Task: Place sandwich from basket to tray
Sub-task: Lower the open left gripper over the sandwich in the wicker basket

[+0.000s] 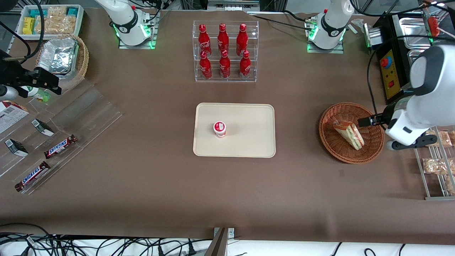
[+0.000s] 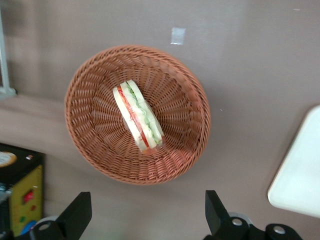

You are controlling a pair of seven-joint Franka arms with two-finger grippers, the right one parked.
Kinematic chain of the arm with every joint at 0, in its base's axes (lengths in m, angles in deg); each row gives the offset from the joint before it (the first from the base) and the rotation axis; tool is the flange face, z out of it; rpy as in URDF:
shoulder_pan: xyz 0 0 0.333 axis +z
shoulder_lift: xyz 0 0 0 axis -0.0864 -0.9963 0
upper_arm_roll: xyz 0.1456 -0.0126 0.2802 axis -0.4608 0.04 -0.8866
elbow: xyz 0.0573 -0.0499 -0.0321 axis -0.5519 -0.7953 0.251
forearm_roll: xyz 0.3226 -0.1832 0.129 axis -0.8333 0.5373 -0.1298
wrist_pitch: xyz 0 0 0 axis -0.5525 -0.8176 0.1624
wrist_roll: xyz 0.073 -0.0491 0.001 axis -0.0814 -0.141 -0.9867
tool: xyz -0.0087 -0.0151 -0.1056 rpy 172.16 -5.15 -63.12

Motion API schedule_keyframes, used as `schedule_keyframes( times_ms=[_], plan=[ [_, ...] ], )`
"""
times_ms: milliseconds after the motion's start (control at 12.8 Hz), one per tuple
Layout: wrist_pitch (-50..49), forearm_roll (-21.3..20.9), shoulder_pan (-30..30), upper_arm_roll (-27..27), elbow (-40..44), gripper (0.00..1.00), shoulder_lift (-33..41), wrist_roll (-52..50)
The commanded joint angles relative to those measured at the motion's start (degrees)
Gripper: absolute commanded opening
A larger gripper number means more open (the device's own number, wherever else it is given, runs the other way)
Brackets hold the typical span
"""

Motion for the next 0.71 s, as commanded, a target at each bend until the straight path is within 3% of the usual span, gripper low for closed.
schedule_keyframes(
  times_ms=[0,627],
  plan=[
    [9.5,0.2,0.1,-0.4,-10.5,1.0,2.3,-2.6],
    [28.7,0.1,3.4,-0.4,-25.6,1.0,5.2,-16.3]
  ],
)
